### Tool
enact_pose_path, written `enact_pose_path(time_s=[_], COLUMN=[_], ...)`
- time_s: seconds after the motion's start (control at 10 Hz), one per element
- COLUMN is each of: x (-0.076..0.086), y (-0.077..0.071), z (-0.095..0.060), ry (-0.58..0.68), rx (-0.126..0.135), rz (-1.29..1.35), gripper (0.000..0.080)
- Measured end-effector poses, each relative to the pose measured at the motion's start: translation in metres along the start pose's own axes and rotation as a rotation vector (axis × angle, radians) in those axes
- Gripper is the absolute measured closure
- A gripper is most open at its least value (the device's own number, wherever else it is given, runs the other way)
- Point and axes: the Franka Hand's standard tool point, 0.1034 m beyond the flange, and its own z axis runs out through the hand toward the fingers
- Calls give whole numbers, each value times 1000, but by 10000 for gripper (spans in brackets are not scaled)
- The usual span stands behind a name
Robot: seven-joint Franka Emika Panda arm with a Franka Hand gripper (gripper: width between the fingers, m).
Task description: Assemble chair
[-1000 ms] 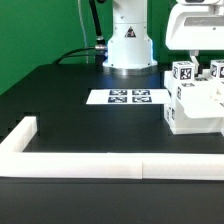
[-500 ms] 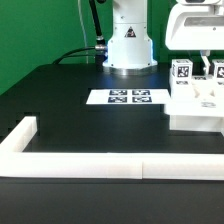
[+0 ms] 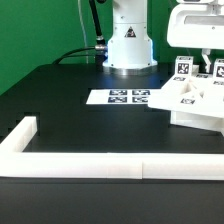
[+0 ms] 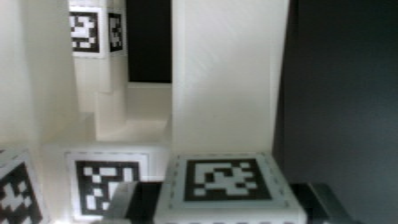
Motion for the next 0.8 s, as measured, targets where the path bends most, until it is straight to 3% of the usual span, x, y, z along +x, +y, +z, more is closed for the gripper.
enact_pose_path(time_s=[0.5,0.6,0.7,0.8], x=[-2,-2,-2,-2], y=[-3,-2,-2,-2], z=[0,1,1,1], ry=[-4,-5,-5,-5], rx=[6,5,4,4], rz=[272,271,271,271], gripper=[529,445,445,265])
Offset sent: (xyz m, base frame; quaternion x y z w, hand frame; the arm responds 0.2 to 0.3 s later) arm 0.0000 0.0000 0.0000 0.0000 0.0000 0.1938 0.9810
